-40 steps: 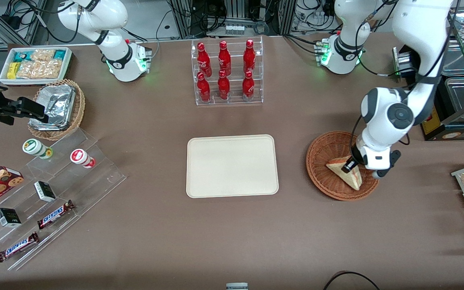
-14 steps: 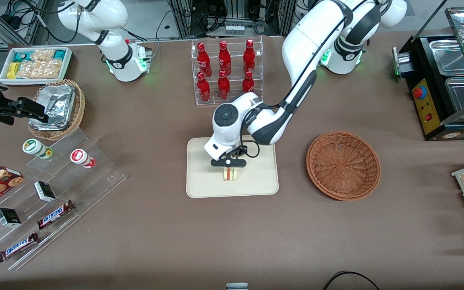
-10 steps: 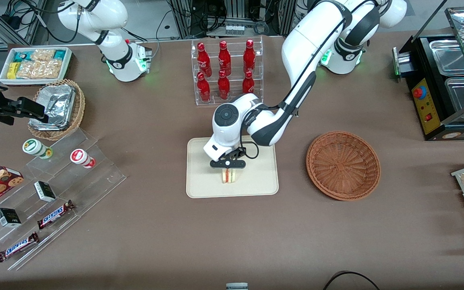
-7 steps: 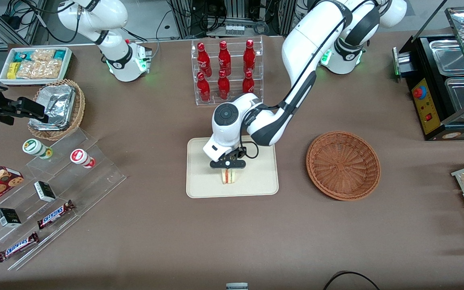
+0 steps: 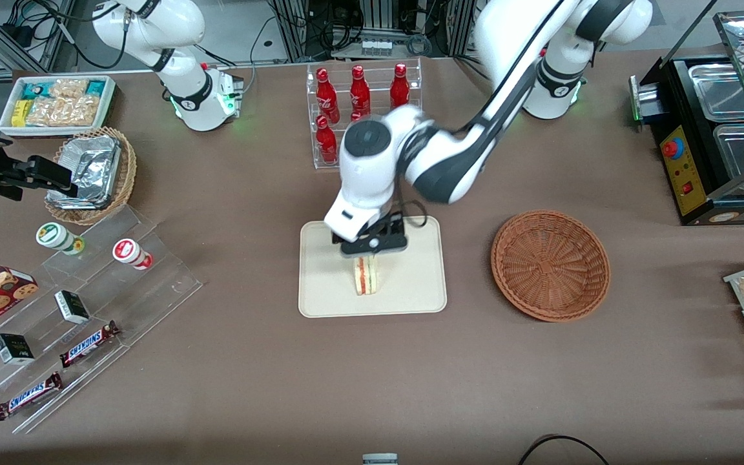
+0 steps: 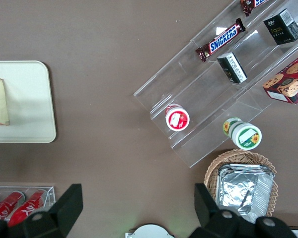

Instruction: Place sandwich from basket to tray

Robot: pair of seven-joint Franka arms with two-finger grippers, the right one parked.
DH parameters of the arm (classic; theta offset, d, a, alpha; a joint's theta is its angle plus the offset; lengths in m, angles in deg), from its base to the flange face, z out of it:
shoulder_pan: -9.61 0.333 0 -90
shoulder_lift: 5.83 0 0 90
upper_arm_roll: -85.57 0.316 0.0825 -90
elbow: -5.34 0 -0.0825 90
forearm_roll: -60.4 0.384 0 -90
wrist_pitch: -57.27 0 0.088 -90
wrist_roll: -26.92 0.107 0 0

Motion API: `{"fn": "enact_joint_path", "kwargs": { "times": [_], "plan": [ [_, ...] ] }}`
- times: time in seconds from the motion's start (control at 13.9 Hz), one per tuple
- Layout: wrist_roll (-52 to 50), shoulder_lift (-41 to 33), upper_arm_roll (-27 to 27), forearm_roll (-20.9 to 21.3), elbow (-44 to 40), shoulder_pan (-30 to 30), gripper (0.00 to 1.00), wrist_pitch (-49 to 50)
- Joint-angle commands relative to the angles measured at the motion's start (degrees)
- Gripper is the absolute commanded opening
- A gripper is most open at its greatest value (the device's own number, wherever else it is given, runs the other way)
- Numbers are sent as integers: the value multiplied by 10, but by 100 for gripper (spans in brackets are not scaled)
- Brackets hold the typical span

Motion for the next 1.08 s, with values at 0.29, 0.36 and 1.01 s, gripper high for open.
{"fn": "enact_joint_path", "kwargs": {
  "times": [0.29,0.36,1.01],
  "plan": [
    [23,-276,0,-43,156,141,100,129],
    [55,-297,0,-60,155,172,100,147],
    [436,-359,2,-112,158,373,100,285]
  ]
}}
